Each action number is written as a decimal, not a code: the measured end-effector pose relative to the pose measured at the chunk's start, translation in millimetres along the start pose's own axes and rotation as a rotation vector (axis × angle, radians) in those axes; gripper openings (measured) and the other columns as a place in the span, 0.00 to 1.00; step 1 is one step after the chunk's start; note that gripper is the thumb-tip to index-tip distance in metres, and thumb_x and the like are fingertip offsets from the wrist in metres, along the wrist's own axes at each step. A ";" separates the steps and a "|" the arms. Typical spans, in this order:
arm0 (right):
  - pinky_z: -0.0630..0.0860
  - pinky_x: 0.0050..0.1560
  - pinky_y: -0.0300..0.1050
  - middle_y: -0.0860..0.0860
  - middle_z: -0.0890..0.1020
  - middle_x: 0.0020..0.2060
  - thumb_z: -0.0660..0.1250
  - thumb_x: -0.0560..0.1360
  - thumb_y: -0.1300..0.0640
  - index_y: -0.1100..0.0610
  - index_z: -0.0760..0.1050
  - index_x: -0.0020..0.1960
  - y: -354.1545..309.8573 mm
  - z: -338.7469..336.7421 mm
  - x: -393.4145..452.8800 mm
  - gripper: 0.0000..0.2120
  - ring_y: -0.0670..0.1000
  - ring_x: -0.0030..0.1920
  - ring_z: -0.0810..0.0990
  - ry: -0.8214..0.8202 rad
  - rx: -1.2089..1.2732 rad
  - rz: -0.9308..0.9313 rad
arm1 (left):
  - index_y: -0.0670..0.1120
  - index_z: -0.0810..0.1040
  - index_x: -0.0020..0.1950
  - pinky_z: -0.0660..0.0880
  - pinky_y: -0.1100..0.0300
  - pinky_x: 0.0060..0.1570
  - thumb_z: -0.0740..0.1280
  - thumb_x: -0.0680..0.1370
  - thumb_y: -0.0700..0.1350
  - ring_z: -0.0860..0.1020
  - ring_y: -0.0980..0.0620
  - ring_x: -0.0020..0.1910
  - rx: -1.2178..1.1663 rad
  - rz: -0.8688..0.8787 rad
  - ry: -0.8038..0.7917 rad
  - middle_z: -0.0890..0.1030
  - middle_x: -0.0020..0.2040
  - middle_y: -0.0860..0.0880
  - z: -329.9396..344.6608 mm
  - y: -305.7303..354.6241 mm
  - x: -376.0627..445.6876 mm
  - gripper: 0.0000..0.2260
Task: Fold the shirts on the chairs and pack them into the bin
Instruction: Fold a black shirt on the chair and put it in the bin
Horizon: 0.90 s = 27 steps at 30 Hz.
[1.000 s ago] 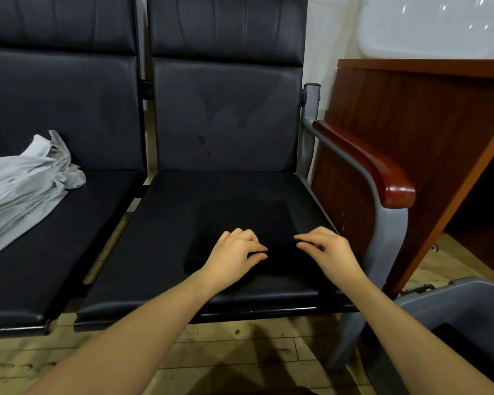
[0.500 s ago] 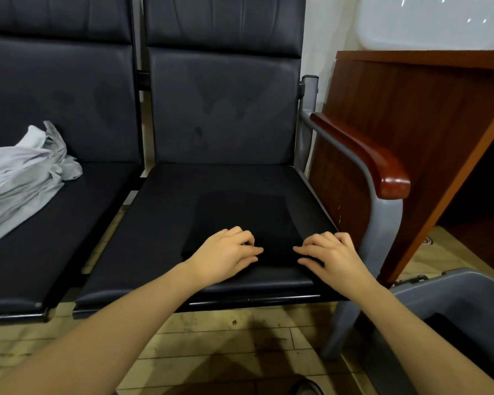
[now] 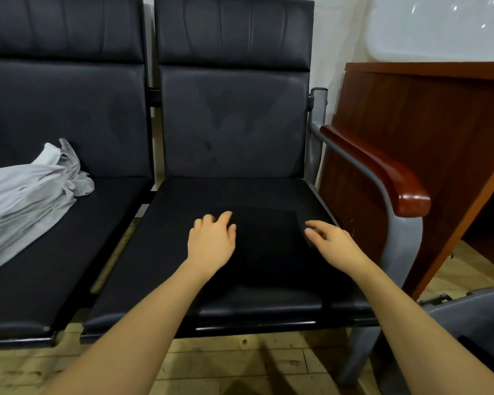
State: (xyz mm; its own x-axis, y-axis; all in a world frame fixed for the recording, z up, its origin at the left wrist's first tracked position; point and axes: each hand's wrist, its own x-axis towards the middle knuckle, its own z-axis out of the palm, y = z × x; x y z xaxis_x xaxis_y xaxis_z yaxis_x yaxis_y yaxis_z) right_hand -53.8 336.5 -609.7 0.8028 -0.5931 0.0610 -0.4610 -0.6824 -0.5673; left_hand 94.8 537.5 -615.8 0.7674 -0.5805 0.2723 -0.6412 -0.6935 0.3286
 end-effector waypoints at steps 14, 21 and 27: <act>0.68 0.65 0.47 0.50 0.69 0.70 0.64 0.78 0.59 0.43 0.68 0.69 -29.6 40.3 44.2 0.22 0.53 0.68 0.69 -0.099 0.169 0.099 | 0.54 0.64 0.73 0.71 0.63 0.47 0.60 0.81 0.46 0.72 0.56 0.45 -0.365 -0.073 -0.066 0.70 0.59 0.47 17.6 -20.8 27.9 0.20; 0.70 0.45 0.27 0.48 0.74 0.51 0.63 0.78 0.62 0.50 0.74 0.65 -49.9 11.7 5.9 0.17 0.46 0.51 0.76 0.217 0.187 -0.143 | 0.51 0.71 0.69 0.67 0.77 0.40 0.62 0.80 0.45 0.72 0.58 0.42 -0.526 0.098 0.120 0.69 0.47 0.54 -11.8 -4.7 13.7 0.17; 0.72 0.43 0.30 0.50 0.73 0.46 0.64 0.78 0.63 0.53 0.75 0.65 -51.2 -26.5 -41.2 0.17 0.46 0.43 0.75 0.374 0.145 -0.199 | 0.51 0.73 0.68 0.67 0.76 0.41 0.64 0.79 0.46 0.71 0.58 0.41 -0.592 0.250 0.236 0.67 0.44 0.57 -40.8 26.1 -3.4 0.17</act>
State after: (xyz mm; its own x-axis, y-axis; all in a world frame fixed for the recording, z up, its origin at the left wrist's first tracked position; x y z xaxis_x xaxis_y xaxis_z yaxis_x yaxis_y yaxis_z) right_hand -73.3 384.6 -561.4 0.6664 -0.5880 0.4585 -0.2320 -0.7479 -0.6219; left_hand 75.5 538.8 -571.2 0.6194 -0.5376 0.5721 -0.7415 -0.1613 0.6513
